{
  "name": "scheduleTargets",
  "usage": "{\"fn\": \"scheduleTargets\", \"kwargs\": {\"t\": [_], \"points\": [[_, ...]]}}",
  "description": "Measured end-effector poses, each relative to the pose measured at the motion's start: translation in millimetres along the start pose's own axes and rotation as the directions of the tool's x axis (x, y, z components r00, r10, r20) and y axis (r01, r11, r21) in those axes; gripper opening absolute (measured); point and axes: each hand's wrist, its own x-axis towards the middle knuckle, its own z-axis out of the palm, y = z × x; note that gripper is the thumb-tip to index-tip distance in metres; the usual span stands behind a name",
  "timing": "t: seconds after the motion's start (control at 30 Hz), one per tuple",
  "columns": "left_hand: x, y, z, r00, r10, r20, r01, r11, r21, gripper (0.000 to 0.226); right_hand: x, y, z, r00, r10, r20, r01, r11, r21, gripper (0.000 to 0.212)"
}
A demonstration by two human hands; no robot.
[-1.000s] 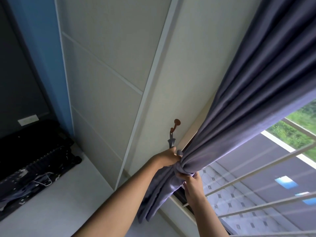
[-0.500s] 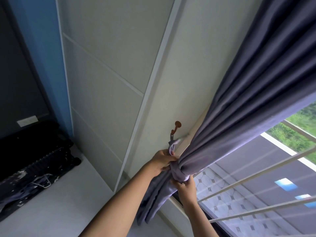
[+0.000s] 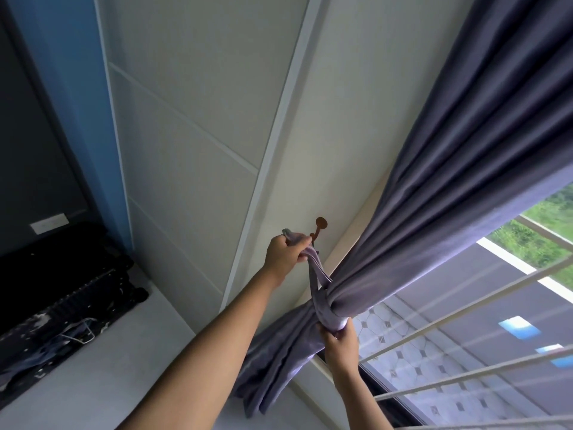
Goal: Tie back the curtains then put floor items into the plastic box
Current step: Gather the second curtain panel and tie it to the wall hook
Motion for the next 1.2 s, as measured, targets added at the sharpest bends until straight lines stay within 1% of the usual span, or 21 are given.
{"fn": "scheduleTargets", "kwargs": {"t": [0.07, 0.2, 0.37, 0.47, 0.5, 0.6, 0.67, 0.8, 0.9, 0.97, 1.1, 1.2], "points": [[2, 1, 3, 1.0, 0.025, -0.011, -0.025, 1.0, -0.006, 0.028, -1, 2, 1, 1.0, 0.011, 0.002, -0.011, 1.0, 0.005, 0.032], [12, -2, 9, 0.999, 0.051, 0.003, -0.051, 0.99, 0.134, 0.03, -3, 4, 1, 1.0, 0.028, -0.001, -0.028, 1.0, 0.0, 0.032], [24, -2, 17, 0.987, 0.131, -0.097, -0.101, 0.958, 0.269, 0.019, -3, 2, 0, 1.0, 0.029, 0.009, -0.029, 1.0, -0.006, 0.032], [24, 1, 21, 0.974, 0.192, -0.124, -0.145, 0.939, 0.312, 0.03, -3, 1, -1, 0.999, 0.035, 0.008, -0.035, 0.999, -0.008, 0.031], [25, 0, 22, 0.97, 0.212, -0.118, -0.163, 0.929, 0.332, 0.03, -4, 0, -1, 0.999, 0.031, 0.009, -0.031, 0.999, -0.01, 0.031], [31, -10, 22, 0.952, 0.279, -0.124, -0.21, 0.894, 0.397, 0.021, -3, 0, -1, 0.999, 0.036, 0.008, -0.036, 0.999, -0.017, 0.033], [34, -15, 21, 0.954, 0.276, -0.119, -0.21, 0.895, 0.394, 0.021, -3, 0, -1, 0.999, 0.036, 0.006, -0.036, 0.999, -0.022, 0.033], [34, -17, 21, 0.958, 0.271, -0.093, -0.218, 0.902, 0.373, 0.027, -1, 1, -2, 0.999, 0.035, 0.001, -0.035, 0.999, -0.031, 0.033], [34, -15, 23, 0.957, 0.261, -0.125, -0.207, 0.92, 0.332, 0.031, 0, 0, -3, 0.999, 0.038, -0.002, -0.038, 0.999, -0.027, 0.033], [34, -16, 23, 0.949, 0.281, -0.141, -0.225, 0.921, 0.319, 0.03, 0, 0, -3, 0.999, 0.04, -0.001, -0.04, 0.999, -0.027, 0.032], [37, -20, 26, 0.919, 0.374, -0.12, -0.298, 0.862, 0.409, 0.019, 0, 1, -3, 0.999, 0.032, -0.017, -0.033, 0.999, -0.017, 0.028], [43, -19, 28, 0.923, 0.377, -0.072, -0.3, 0.824, 0.48, 0.018, 1, 2, -3, 0.999, 0.042, -0.019, -0.042, 0.999, -0.014, 0.026]]}}
